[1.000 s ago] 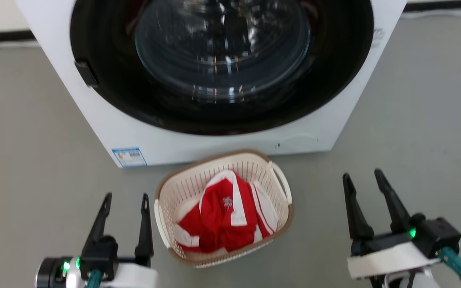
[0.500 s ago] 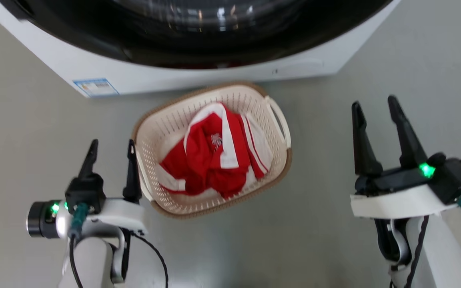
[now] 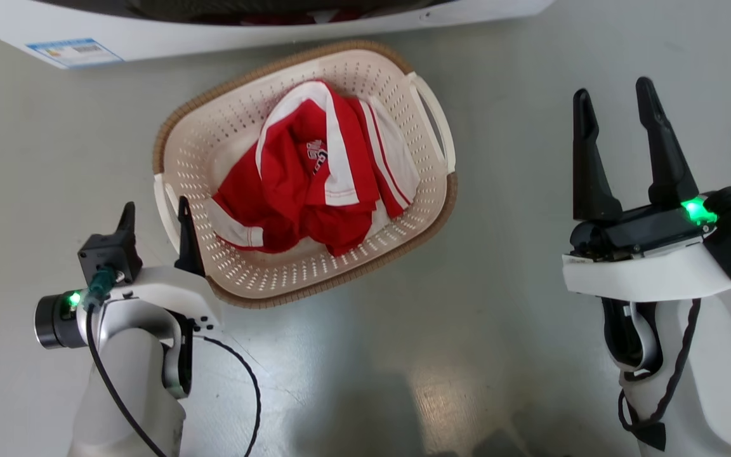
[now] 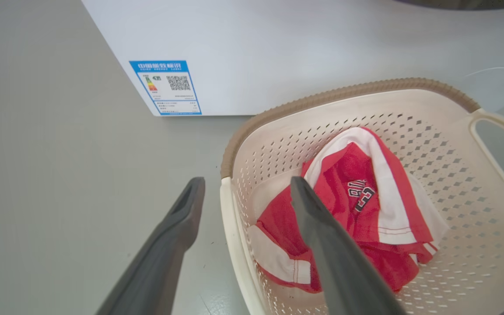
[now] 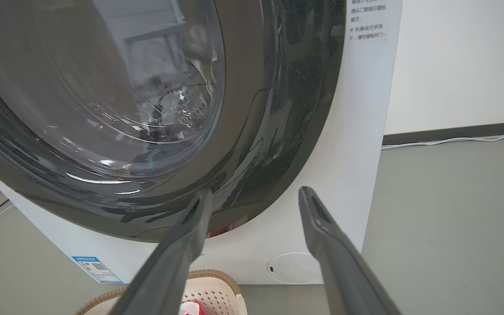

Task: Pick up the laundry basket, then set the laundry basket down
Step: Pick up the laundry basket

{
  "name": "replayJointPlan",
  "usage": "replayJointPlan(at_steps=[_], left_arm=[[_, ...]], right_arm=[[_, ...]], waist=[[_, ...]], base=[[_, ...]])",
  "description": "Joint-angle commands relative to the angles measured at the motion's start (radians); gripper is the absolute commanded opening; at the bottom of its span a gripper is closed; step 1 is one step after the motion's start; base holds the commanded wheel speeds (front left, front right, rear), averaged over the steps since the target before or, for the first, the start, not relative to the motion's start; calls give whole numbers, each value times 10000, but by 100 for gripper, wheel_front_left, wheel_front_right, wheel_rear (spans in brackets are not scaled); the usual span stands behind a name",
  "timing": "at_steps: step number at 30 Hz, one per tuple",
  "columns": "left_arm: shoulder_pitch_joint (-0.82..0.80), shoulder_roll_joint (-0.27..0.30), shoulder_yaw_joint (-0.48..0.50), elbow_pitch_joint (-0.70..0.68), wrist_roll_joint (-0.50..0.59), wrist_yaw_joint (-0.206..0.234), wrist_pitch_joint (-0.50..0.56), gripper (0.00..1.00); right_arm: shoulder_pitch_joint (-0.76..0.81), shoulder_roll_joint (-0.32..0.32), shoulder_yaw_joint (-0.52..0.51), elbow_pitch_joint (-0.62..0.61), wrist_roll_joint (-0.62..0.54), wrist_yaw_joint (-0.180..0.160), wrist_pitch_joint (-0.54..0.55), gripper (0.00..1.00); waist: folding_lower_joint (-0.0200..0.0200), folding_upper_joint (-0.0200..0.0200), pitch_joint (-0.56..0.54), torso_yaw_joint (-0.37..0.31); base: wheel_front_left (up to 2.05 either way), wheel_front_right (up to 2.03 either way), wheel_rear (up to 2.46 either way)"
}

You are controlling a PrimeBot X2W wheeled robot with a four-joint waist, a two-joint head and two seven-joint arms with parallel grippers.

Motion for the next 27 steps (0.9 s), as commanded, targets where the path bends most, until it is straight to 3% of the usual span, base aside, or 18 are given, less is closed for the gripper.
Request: replayJointPlan(at_steps=[1,22,23,26,27], left_arm=[[-154,149,365,81,-63,-27,-61,100],[-1471,150,1137,2171,160,-63,-61,100],[-1494,152,1160,2233,170,-54,-61,94],[-1566,172,1215,2353,208,-46,-61,49],[-1589,182,1228,2378,228,-38,-61,46]], right_arm=[[-53,22,163,-300,25,71,-92,100],[-647,22,239,-520,170,71,-92,100],[-647,22,247,-528,178,71,-92,100],[-640,22,273,-533,189,71,-92,100],[-634,22,281,-531,191,71,-92,100]], waist=[[0,0,284,-37],[-1,0,1263,-235],[-1,0,1269,-246],[-1,0,1274,-275],[-1,0,1270,-284]], base=[[0,0,0],[0,0,0],[0,0,0],[0,0,0],[0,0,0]])
